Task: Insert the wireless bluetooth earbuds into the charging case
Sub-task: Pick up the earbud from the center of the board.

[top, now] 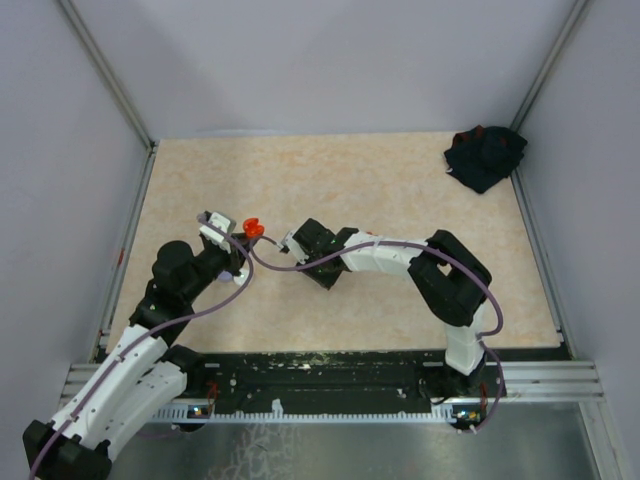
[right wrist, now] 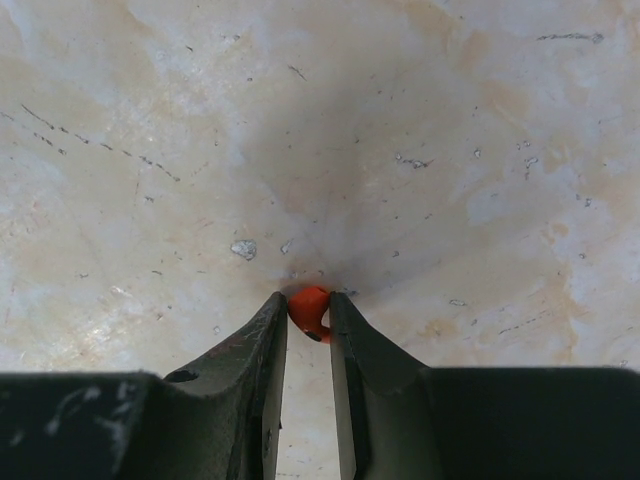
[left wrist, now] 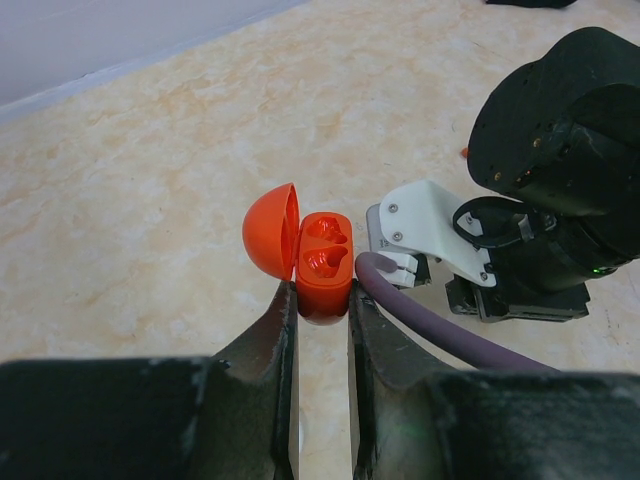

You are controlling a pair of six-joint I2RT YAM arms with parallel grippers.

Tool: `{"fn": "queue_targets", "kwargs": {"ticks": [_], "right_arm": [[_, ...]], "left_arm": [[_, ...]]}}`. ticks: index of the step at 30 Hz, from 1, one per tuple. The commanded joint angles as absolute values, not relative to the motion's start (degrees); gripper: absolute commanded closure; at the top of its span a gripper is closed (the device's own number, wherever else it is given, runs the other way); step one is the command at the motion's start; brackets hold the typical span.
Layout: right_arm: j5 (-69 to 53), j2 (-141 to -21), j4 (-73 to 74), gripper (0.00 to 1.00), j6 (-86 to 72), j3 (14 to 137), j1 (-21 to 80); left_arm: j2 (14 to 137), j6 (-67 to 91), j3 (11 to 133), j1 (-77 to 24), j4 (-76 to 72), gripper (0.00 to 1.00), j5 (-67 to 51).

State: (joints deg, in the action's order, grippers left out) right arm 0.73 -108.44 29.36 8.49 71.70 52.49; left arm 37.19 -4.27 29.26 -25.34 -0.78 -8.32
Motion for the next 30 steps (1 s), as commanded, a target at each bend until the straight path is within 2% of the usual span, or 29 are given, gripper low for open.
{"fn": "queue_targets", "kwargs": {"ticks": [1,14,30], "right_arm": [[1.4,-108.0,30.3,0.78,8.6,73.4,53.2],[0.5,-99.8,25.2,0.9,3.8,70.5,53.1],[4.9,-73.3,13.0,0.93,-12.7,64.3,53.2]], "left_arm": [[36.7,-3.3,30.8,-25.1,-2.2,1.0,-10.3],[36.0,-3.2,29.5,-24.8,-5.3,1.0,-15.5],[30.5,-0.7,23.5,-24.5,-18.0,1.0,-24.3]]}}
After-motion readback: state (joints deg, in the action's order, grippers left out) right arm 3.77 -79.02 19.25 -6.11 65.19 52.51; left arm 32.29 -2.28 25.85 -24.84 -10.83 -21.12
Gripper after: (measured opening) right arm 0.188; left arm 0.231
